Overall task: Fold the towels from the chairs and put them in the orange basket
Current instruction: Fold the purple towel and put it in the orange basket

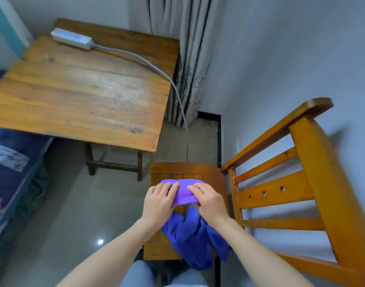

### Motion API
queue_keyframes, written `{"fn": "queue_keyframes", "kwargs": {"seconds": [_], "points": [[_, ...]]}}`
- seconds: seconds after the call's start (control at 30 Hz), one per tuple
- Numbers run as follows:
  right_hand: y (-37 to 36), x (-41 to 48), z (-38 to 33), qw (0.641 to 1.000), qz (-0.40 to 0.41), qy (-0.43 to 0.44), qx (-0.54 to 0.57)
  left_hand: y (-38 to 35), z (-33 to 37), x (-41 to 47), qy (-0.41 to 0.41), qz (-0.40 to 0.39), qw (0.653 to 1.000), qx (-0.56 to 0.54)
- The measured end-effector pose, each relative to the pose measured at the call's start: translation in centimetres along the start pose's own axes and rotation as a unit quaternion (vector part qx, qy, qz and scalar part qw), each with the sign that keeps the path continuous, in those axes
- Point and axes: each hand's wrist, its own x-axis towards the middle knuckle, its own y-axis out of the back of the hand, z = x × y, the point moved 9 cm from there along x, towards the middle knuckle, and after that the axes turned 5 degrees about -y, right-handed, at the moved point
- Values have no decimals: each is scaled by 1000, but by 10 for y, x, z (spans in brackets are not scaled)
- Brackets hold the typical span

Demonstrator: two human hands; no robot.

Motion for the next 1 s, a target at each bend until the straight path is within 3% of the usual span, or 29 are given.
{"fn": "queue_keyframes", "kwargs": {"seconds": [0.17,0.3,0.6,1.0], "points": [[50,30,-7,999,1,40,-33,60,2,33,-97,52,993,45],[103,56,-15,994,47,65,-71,106,7,64,-180,48,979,86],[218,97,-21,980,158,53,-111,228,29,145,-247,145,950,122],[305,127,-48,952,228,87,-185,318,40,181,-300,255,909,134]]}}
